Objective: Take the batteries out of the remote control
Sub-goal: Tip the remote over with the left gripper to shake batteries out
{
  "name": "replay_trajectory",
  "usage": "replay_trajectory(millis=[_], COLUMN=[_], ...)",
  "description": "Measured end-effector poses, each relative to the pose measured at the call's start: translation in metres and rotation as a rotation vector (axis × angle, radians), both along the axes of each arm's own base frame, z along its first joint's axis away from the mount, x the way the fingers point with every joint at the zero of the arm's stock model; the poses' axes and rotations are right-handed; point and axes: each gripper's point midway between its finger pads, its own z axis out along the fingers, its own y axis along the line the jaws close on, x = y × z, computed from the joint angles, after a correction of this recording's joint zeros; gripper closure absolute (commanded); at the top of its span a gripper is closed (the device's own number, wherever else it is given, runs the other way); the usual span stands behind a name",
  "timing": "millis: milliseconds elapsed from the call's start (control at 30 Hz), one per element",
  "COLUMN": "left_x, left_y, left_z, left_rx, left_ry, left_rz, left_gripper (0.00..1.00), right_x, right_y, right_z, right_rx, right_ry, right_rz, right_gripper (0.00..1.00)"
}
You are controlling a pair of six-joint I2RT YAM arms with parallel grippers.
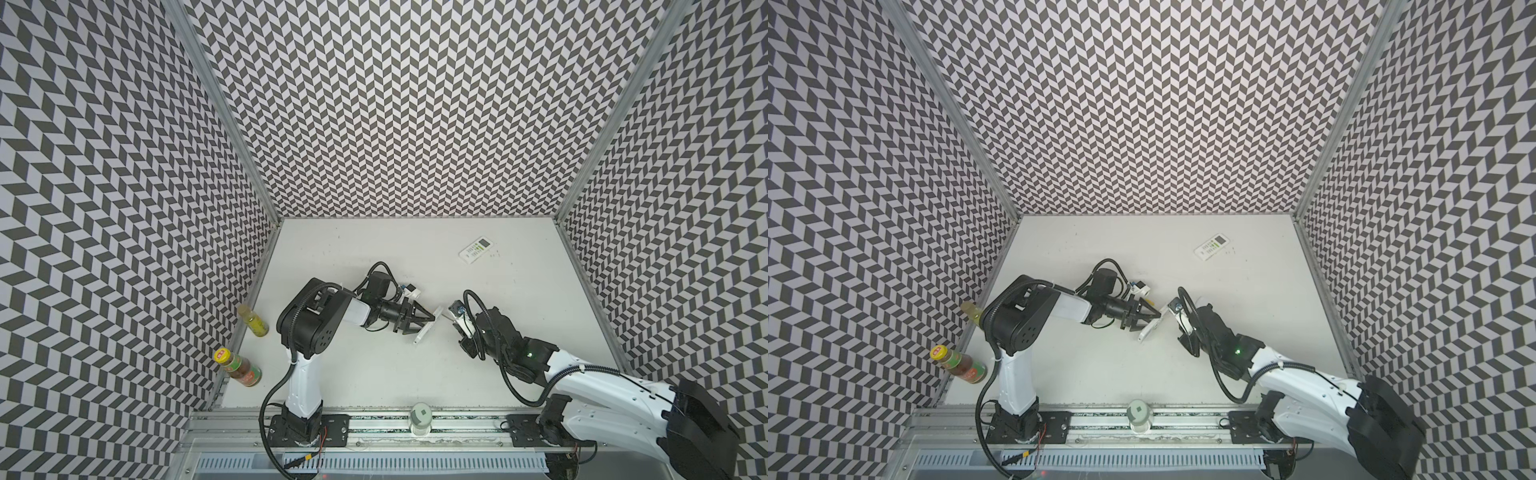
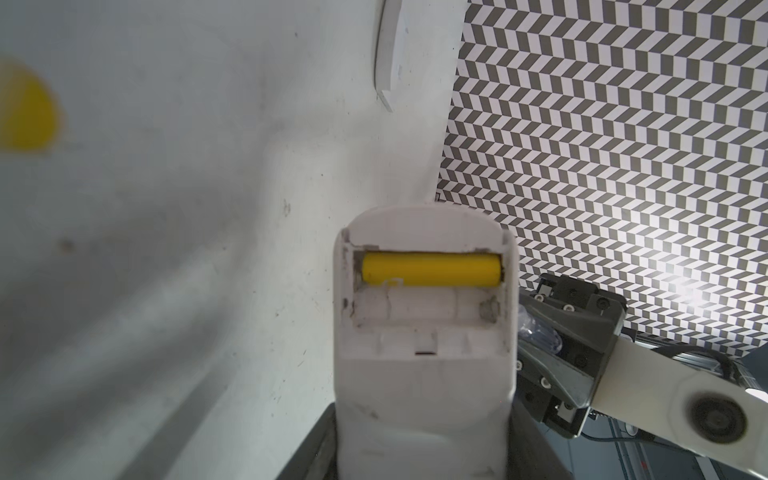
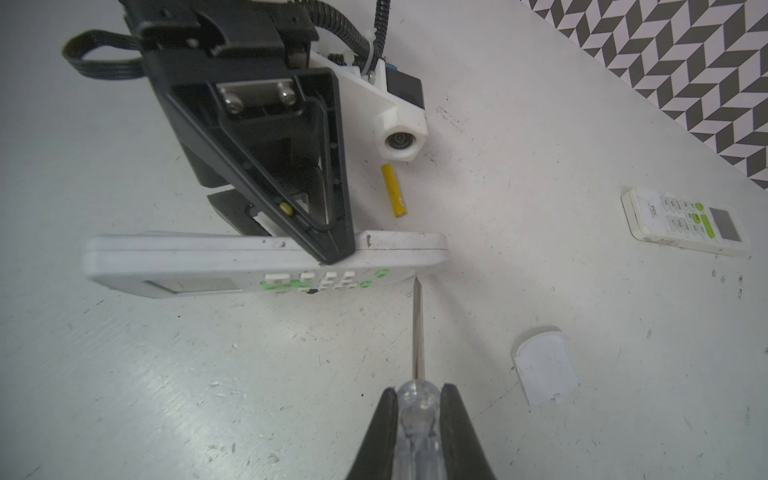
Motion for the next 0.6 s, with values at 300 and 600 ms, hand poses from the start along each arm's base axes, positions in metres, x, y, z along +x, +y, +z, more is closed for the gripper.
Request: replay_trajectory(millis=[300, 600], left_x=[0.013, 0.027], left_y=[0.000, 0.019], left_z=[0.015, 0.058], left_rx=[-0.003, -0.008], left_ry=[-0.079, -0.249], left_rz=[-0.001, 0.072], left_gripper=[1.00, 1.00], right_x=[0.010, 0.017], right_y=[0.000, -0.010], right_z=[0.019, 0.037], right_rx=[0.016, 0.067], right_ry=[-0.030, -0.067], right_rz=[-0.016, -0.060], right_gripper=[1.00, 1.00])
